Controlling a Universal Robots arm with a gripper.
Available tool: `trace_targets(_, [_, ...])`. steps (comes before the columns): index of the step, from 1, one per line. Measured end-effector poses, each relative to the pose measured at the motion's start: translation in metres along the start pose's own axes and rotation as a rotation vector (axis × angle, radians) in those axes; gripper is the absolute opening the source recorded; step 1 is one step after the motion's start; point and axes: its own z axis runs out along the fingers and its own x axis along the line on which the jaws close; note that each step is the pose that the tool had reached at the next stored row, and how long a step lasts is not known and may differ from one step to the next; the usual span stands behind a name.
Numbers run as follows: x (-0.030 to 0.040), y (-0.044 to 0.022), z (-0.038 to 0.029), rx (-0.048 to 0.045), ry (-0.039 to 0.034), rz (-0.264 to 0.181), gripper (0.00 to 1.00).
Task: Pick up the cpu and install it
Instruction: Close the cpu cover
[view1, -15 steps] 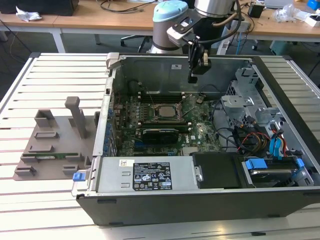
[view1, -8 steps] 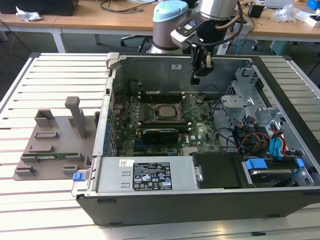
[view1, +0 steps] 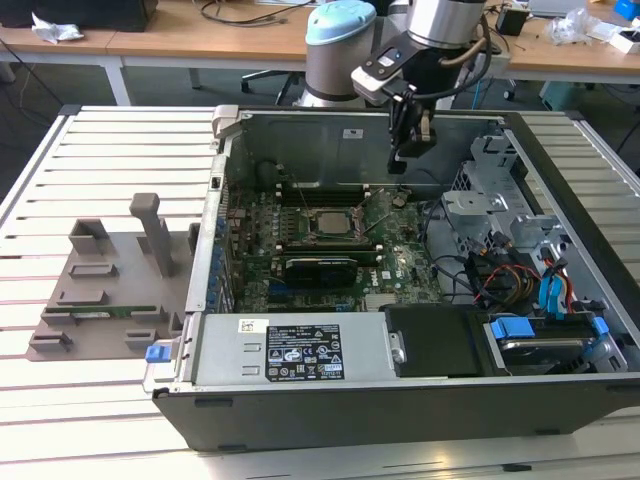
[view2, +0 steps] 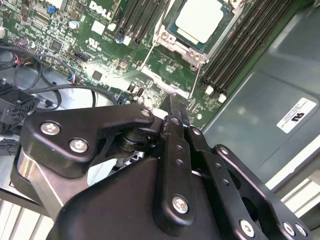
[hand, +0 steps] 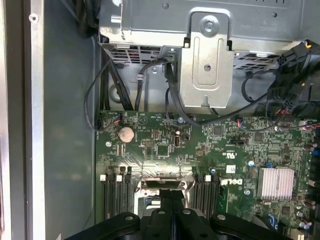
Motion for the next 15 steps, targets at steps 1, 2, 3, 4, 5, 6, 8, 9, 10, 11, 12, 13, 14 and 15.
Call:
trace_targets(1, [0.0001,0.0008,0.0011,0.0000,0.0000,0.000,0.11])
trace_targets(2, [0.0001,0.0011,0.0015,0.0000,-0.0001,0.000,0.11])
trace_targets(3, [0.0001,0.0015,0.0020,0.0000,-0.0001,0.000,0.11])
trace_targets(4, [0.0002,0.0019,0.0027,0.0000,-0.0001,0.000,0.11])
trace_targets(5, [0.0002,0.0022,0.0032,0.0000,0.0000,0.000,0.11])
trace_targets(6, [0.0002,0.0025,0.0035,0.0000,0.0000,0.000,0.11])
trace_targets(8, [0.0003,0.0032,0.0045,0.0000,-0.0001,0.000,0.11])
trace_targets(9, [0.0003,0.0035,0.0049,0.0000,-0.0001,0.000,0.11])
trace_targets(10, [0.0003,0.0038,0.0053,0.0000,-0.0001,0.000,0.11])
trace_targets(11, [0.0003,0.0043,0.0059,0.0000,-0.0001,0.000,0.11])
trace_targets(12, [0.0004,0.0048,0.0064,0.0000,-0.0001,0.000,0.11])
trace_targets(13, [0.0004,0.0054,0.0070,0.0000,0.0000,0.000,0.11])
trace_targets(14, [0.0004,0.0061,0.0077,0.0000,-0.0001,0.000,0.11])
trace_targets(15, [0.0004,0.0066,0.0081,0.0000,-0.0001,0.000,0.11])
